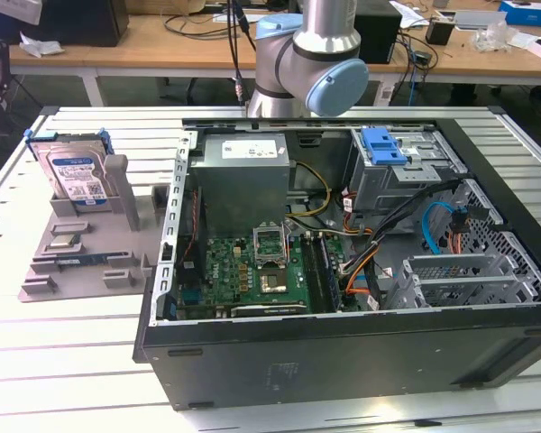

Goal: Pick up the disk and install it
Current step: 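Pick up the disk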

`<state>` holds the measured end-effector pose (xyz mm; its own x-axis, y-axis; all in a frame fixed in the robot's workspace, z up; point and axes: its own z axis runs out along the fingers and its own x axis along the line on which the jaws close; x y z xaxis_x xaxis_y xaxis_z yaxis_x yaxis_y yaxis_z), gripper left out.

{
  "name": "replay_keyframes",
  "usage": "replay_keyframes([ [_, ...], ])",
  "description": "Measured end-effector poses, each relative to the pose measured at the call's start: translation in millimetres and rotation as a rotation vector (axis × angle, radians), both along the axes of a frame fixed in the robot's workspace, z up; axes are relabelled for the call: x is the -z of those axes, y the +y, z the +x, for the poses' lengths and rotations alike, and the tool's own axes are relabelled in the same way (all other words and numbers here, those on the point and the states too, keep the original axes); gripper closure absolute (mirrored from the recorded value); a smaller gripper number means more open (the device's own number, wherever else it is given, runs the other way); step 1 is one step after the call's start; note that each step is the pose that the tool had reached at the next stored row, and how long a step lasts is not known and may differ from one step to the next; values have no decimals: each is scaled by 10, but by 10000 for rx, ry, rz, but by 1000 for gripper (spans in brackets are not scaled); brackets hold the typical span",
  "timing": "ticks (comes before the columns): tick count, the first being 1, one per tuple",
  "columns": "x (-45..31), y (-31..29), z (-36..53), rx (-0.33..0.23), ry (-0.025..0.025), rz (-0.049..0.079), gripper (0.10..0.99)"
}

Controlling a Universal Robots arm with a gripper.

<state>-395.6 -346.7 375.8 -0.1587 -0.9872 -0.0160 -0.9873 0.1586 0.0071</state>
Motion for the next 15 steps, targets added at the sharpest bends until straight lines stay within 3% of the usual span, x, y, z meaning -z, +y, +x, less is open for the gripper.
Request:
replay_keyframes([
  [8,1,1,0,179,-1,-9,973],
  [9,1,0,0,187,-1,-9,918],
  [10,1,1,0,194,0,-10,918],
  [13,1,0,0,216,0,-10,729],
  [14,1,1,0,223,0,-10,729],
  [15,1,1,0,233,0,-10,671],
])
